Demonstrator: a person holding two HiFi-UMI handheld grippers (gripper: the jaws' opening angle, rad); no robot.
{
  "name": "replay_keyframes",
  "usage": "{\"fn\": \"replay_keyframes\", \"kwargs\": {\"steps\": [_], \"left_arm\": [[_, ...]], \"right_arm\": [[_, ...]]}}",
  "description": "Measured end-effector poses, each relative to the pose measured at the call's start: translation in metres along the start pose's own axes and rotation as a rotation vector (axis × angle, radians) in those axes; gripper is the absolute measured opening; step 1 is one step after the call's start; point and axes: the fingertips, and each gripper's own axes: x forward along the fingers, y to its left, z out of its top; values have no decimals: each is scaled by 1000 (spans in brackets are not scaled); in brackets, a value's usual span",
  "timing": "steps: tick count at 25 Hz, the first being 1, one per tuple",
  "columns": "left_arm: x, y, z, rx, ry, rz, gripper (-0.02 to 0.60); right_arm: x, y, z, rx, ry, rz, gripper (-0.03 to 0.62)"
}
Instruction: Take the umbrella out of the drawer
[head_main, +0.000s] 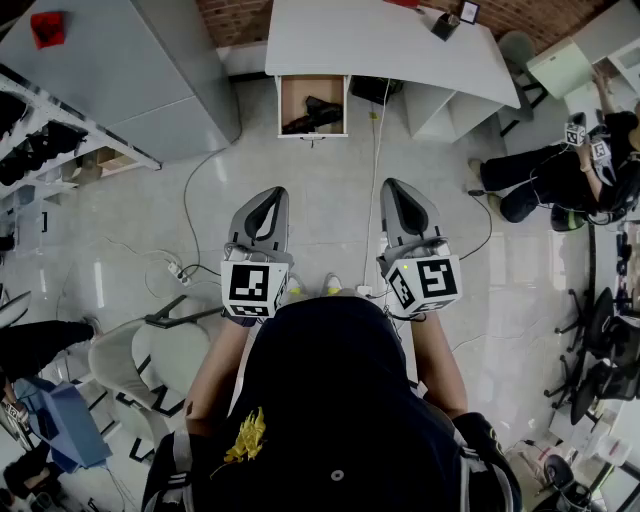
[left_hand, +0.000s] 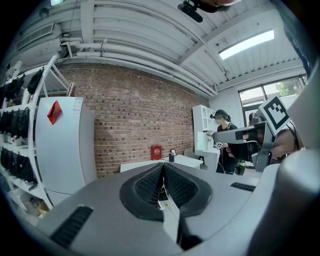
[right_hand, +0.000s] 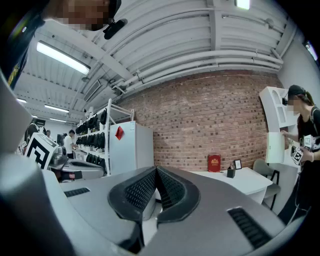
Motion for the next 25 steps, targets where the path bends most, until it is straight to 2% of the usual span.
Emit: {"fn": "replay_keyframes", "kwargs": {"steps": [12, 17, 25], "left_arm": [[25, -10, 6, 21, 0, -7, 18], [29, -18, 3, 14, 20, 2, 18], [33, -29, -2, 24, 43, 30, 18]], "right_arm": [[2, -26, -2, 1, 4, -14, 26], [-2, -33, 5, 53, -60, 39, 28], [-10, -51, -4, 47, -48, 76, 28]]}}
